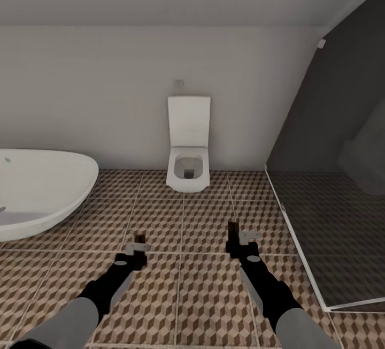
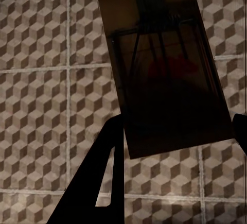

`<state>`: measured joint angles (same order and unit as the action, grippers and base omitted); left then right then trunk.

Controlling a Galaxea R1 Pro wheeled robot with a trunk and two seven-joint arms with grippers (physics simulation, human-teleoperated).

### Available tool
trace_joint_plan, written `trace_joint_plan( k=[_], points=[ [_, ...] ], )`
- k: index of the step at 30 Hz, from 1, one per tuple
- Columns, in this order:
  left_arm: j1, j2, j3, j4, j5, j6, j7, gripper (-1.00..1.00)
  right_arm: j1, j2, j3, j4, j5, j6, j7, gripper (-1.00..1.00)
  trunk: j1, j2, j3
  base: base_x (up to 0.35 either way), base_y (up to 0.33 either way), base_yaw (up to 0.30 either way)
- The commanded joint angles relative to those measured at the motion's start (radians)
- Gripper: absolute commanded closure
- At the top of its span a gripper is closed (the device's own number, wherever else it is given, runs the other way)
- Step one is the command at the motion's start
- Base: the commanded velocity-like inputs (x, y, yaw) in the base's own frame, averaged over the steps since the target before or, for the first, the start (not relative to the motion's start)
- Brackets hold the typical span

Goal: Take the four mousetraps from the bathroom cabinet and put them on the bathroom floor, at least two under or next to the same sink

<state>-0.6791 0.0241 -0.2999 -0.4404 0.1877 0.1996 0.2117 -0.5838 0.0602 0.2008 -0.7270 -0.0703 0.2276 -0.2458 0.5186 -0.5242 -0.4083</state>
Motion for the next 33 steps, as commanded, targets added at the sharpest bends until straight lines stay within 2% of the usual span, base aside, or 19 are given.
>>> trace_joint_plan(
  k=[1, 3, 11, 19, 25, 33],
  points=[
    [0.0, -0.001, -0.008, -0.003, 0.008, 0.006, 0.008, 1.0, -0.001, -0.001, 0.004, -0.002, -0.011, 0.004, -0.006, 1.0, 0.004, -0.009, -0.006, 0.0, 0.0, 0.0],
    [0.0, -0.01, -0.008, -0.003, 0.007, 0.006, 0.008, 1.0, -0.001, 0.0, 0.005, -0.002, -0.011, 0.004, -0.006, 1.0, 0.012, -0.023, -0.016, 0.0, 0.0, 0.0],
    [0.0, -0.018, -0.008, -0.004, 0.007, 0.005, 0.008, 1.0, -0.001, 0.0, 0.005, -0.002, -0.011, 0.004, -0.006, 1.0, 0.043, -0.079, -0.053, 0.0, 0.0, 0.0],
    [0.0, -0.043, -0.007, -0.015, 0.007, 0.005, 0.008, 1.0, -0.001, 0.001, 0.005, -0.002, -0.011, 0.004, -0.005, 1.0, 0.073, -0.135, -0.091, 0.0, 0.0, 0.0],
    [0.0, -0.046, -0.01, -0.079, 0.007, 0.006, 0.01, 1.0, -0.001, 0.003, 0.006, -0.002, -0.011, 0.004, -0.005, 1.0, 0.096, -0.177, -0.12, 0.0, 0.0, 0.0],
    [0.0, -0.046, -0.01, -0.093, 0.006, 0.006, 0.013, 1.0, -0.001, 0.004, 0.006, -0.002, -0.011, 0.004, -0.004, 1.0, 0.127, -0.233, -0.157, 0.0, 0.0, 0.0]
  ],
)
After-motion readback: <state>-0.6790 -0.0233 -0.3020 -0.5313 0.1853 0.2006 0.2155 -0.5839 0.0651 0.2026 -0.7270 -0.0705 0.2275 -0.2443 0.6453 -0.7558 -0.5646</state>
